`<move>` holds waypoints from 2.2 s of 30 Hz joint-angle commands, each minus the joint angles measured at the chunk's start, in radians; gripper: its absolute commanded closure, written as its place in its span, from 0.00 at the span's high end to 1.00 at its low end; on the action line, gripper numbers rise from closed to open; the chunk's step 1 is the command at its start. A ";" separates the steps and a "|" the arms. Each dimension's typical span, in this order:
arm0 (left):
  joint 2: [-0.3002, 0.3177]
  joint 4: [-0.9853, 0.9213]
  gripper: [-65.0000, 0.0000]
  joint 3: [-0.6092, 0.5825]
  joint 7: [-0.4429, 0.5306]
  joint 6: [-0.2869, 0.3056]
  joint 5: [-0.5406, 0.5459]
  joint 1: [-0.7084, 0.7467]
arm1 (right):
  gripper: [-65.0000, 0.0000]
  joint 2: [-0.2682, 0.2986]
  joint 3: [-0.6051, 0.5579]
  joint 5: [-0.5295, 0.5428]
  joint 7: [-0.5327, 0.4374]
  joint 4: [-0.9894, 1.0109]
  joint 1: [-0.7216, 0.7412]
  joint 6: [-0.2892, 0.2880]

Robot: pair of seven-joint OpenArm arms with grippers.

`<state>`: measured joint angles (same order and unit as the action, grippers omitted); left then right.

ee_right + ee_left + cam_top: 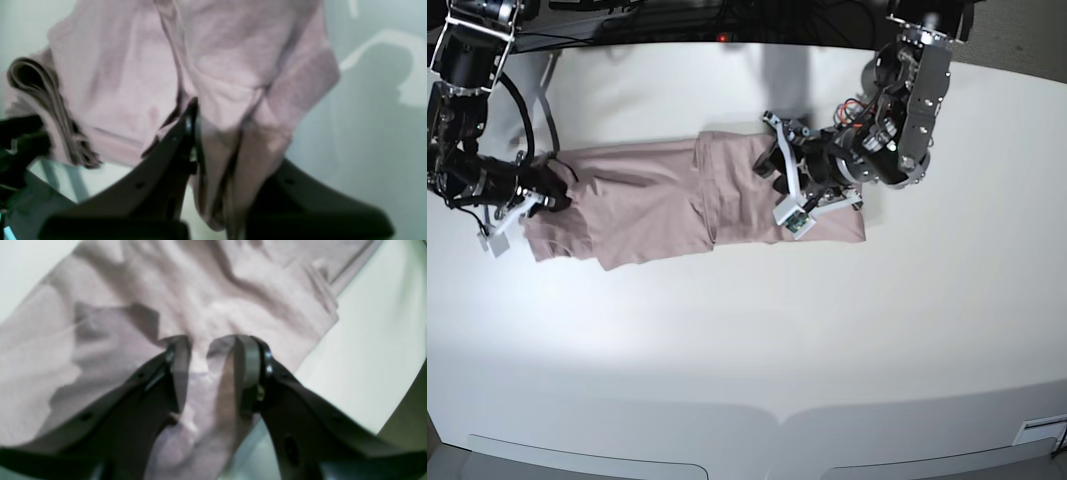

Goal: Fold the T-shirt properly

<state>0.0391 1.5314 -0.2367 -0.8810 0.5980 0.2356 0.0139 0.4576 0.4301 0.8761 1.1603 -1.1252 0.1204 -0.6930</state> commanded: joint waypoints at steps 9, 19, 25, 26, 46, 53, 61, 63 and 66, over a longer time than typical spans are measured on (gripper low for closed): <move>-0.003 0.016 0.33 0.000 0.068 -0.054 -0.113 -0.014 | 0.00 0.005 0.000 0.367 0.228 -0.056 0.095 -0.005; -0.003 0.016 0.33 0.000 0.076 -0.053 -0.116 -0.017 | 0.00 -0.148 0.000 0.393 0.236 -0.304 0.095 -0.005; -0.003 0.016 0.33 0.000 0.090 -0.053 -0.116 -0.016 | 0.00 -0.275 -0.003 0.393 0.236 -0.393 0.095 -0.005; -0.003 0.016 0.33 0.000 0.090 -0.053 -0.116 -0.016 | 0.00 -0.295 -0.010 0.393 0.236 -0.393 0.095 -0.005; -0.003 0.027 0.34 0.000 -0.021 -0.065 -0.112 -0.108 | 0.00 -0.474 -0.225 0.380 0.236 -0.393 0.093 -0.005; -0.002 0.057 0.34 0.000 -0.194 -0.098 -0.113 -0.199 | 0.00 -0.475 -0.225 0.381 0.236 -0.393 0.093 -0.005; 0.029 0.059 0.34 0.000 -0.210 -0.098 -0.116 -0.307 | 0.00 -0.475 -0.225 0.381 0.236 -0.393 0.093 -0.005; 0.064 0.059 0.34 0.000 -0.209 -0.098 -0.116 -0.338 | 0.00 -0.475 -0.226 0.381 0.236 -0.393 0.093 -0.005; 0.131 0.059 0.34 0.000 -0.207 -0.098 -0.116 -0.379 | 0.00 -0.475 -0.226 0.381 0.236 -0.393 0.093 -0.005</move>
<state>0.1722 1.5711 -0.2382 -1.1034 0.5037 0.1123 -0.3367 -0.0143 0.2066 1.2148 1.4117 -1.5005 0.1909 -0.6933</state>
